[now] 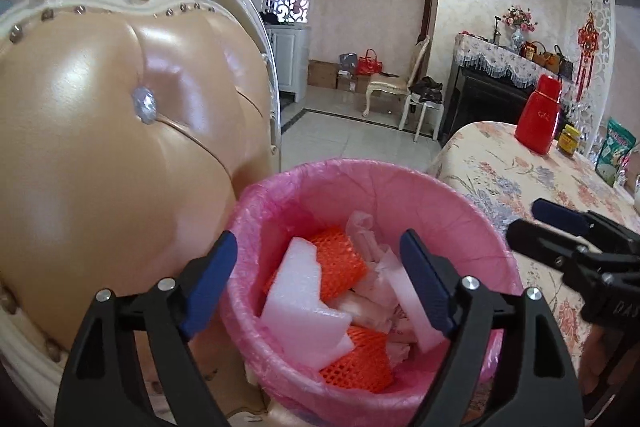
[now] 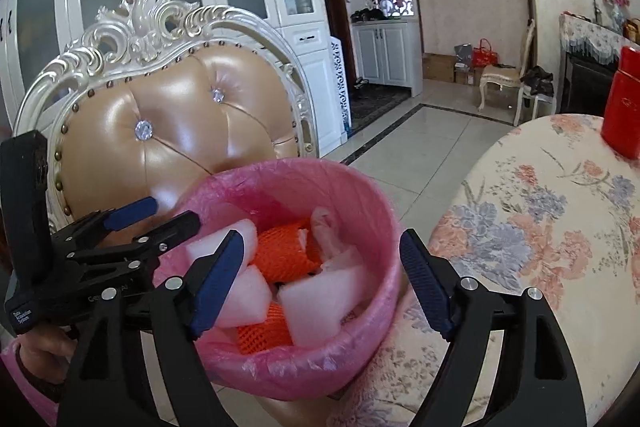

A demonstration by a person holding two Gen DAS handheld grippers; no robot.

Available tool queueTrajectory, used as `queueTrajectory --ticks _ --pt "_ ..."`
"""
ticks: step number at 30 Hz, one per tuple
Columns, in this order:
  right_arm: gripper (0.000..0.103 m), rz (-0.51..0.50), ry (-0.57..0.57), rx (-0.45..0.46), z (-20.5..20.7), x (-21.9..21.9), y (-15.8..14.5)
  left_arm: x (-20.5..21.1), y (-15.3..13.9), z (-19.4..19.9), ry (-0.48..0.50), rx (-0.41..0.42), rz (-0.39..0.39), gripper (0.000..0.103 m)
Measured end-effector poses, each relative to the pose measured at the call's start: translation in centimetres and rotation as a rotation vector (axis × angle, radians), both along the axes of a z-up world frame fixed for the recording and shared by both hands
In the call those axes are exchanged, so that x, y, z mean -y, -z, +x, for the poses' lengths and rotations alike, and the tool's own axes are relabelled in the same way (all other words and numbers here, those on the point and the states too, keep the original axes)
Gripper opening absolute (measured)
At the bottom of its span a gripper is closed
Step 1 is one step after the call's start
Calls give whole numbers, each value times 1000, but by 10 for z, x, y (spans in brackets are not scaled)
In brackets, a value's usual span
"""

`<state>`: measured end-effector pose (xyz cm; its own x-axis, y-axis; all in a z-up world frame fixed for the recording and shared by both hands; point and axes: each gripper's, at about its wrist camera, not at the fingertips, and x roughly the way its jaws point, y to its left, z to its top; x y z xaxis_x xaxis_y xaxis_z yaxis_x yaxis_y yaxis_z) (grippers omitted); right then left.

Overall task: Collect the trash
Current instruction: 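Open both tools over the pink bin to drop the foam pieces, then move both open tools back over the remaining trash on the table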

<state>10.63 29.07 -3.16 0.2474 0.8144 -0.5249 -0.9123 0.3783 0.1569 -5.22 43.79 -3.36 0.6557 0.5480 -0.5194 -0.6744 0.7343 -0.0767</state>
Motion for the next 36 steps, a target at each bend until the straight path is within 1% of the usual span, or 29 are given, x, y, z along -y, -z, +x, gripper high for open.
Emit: queueTrajectory --ticks 3,8,11,15,21,25,30,31,36 --pt "76 20 10 -1 0 14 -6 8 -5 -2 -8 2 7 86" --pt "76 31 44 3 -2 48 -13 29 -9 0 -9 -5 22 97" --pt "79 41 70 2 -3 73 -16 45 -13 2 11 -3 38 98" --pt "79 56 116 14 -3 110 -19 73 -19 13 55 -6 59 98" --pt "80 82 210 31 -1 178 -24 124 -22 37 140 -12 82 98" --pt "81 79 279 44 2 223 -20 166 -22 52 225 -3 76 98" --pt "81 45 388 48 10 281 -10 228 -10 89 377 -26 56 98" --pt "81 37 420 48 13 296 -7 237 -8 95 396 -32 54 98" --pt "83 1 569 42 37 359 2 303 2 134 564 -61 47 98"
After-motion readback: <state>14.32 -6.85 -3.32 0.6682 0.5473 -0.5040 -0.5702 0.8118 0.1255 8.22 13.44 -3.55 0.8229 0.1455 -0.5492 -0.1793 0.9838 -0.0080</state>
